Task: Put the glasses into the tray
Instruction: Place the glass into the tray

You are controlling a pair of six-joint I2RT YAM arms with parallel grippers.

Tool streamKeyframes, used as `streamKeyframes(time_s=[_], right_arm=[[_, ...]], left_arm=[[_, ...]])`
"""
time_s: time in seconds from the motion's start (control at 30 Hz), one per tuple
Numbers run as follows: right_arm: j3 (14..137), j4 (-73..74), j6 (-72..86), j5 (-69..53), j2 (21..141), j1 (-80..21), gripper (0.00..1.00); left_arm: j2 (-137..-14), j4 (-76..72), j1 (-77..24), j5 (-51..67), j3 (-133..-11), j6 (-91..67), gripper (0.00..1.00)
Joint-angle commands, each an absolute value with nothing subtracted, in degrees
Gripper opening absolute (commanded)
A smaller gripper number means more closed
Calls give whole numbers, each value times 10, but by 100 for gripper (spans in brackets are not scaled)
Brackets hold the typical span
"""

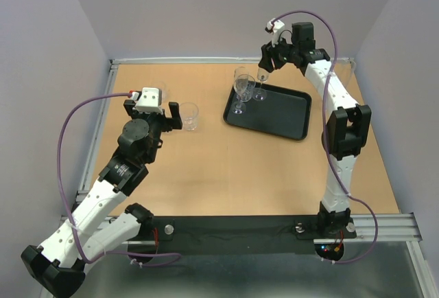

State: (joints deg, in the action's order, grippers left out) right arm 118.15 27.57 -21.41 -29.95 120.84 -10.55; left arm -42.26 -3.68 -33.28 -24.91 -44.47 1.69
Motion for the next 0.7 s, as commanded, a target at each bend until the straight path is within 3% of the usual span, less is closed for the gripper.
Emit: streamKeyframes(time_s=[0.0,0.07,0.3,0.5,0.67], right_arm=[[1211,218,-208,-300,1208,-103,62],[1209,218,-209,-300,1208,-103,70],[1208,218,-207,-296,1204,-103,80],[1208,217,-203,-285,1189,-103,100],[1193,217,-205,-273,1157,-103,100]], left_arm=[[-418,-70,-330,-255,-440,24,99],[-417,-69,-330,-255,-440,24,99],[-417,-69,-330,-255,-439,24,99],[-415,-69,-330,-256,-439,24,99],[-410,-70,-330,-256,-439,25,99]])
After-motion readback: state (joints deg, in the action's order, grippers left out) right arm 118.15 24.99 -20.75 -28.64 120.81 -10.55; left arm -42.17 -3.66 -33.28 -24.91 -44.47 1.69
